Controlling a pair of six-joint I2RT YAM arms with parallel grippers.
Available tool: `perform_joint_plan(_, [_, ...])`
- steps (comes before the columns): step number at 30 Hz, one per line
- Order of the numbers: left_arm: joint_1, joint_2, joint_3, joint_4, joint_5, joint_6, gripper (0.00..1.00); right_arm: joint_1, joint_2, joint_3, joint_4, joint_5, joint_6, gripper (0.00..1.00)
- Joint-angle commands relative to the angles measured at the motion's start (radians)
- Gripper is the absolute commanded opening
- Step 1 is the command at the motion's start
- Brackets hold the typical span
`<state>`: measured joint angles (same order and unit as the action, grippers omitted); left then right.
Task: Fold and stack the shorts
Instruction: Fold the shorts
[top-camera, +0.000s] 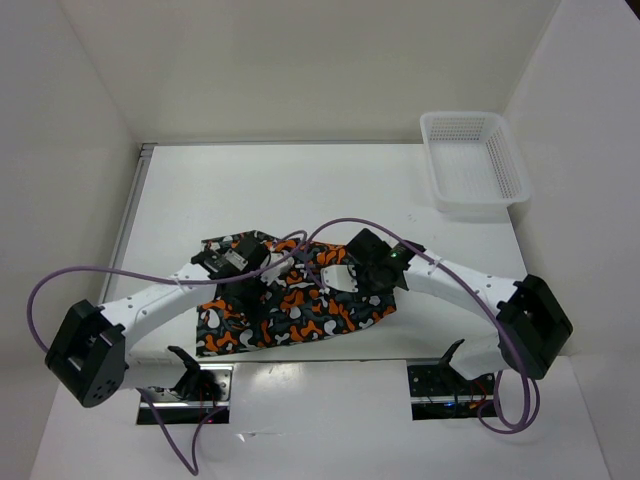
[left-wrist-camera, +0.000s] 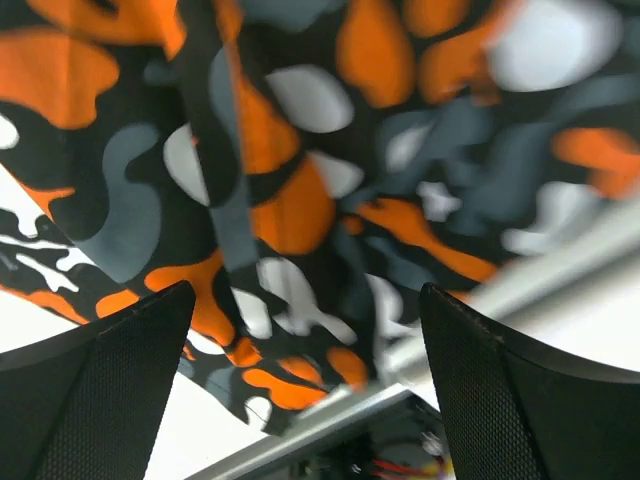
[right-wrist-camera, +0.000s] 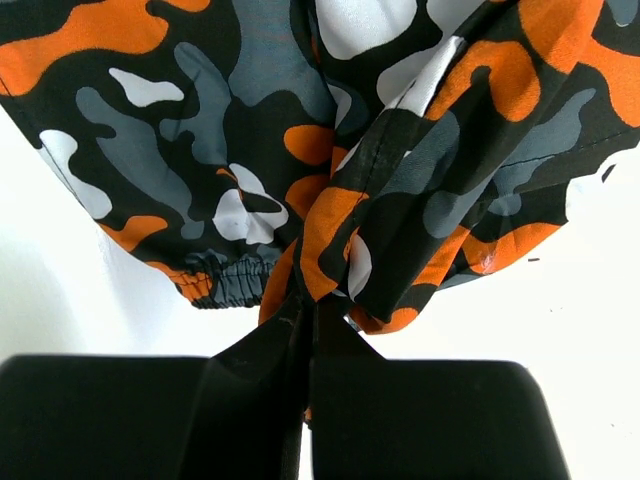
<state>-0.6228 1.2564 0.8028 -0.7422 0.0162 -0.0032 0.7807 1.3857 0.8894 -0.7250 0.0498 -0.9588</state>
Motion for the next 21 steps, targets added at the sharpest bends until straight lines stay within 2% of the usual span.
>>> perform_joint_plan(1, [-0.009, 0.031, -0.077, 0.125, -0.169, 0.003, 1.0, 0.002, 0.01, 0.003, 0.036, 0.012, 0.009, 0.0])
perform_joint_plan(2, [-0.009, 0.031, -0.089, 0.151, -0.23, 0.003, 1.0, 0.002, 0.019, 0.014, 0.036, 0.012, 0.009, 0.0])
perform_joint_plan(4, [-0.009, 0.031, -0.09, 0.19, -0.263, 0.003, 1.0, 0.002, 0.019, 0.025, 0.027, 0.012, 0.009, 0.0])
perform_joint_plan(6, [0.003, 0.031, -0.042, 0.157, -0.208, 0.003, 0.98, 0.002, 0.019, 0.025, 0.027, 0.012, 0.009, 0.0])
perform_joint_plan(8, [0.015, 0.057, -0.01, 0.103, -0.115, 0.003, 0.83, 0.002, 0.019, 0.025, 0.027, 0.012, 0.009, 0.0])
perform_joint_plan(9, [0.015, 0.057, -0.001, 0.045, -0.016, 0.003, 0.71, 0.002, 0.019, 0.025, 0.027, 0.012, 0.009, 0.0])
perform_joint_plan(11, [0.015, 0.057, -0.001, 0.001, 0.091, 0.003, 0.47, 0.002, 0.019, 0.025, 0.027, 0.012, 0.009, 0.0])
perform_joint_plan(15, [0.015, 0.057, -0.001, -0.042, 0.122, 0.003, 0.14, 0.002, 0.019, 0.025, 0.027, 0.021, 0.009, 0.0])
perform_joint_plan(18, [0.015, 0.057, 0.021, -0.042, 0.1, 0.003, 0.0, 0.002, 0.019, 0.016, 0.036, 0.021, 0.009, 0.0])
perform_joint_plan(21, [0.024, 0.057, 0.058, 0.042, -0.025, 0.003, 0.0, 0.002, 0.029, 0.026, 0.082, 0.054, 0.02, 0.0])
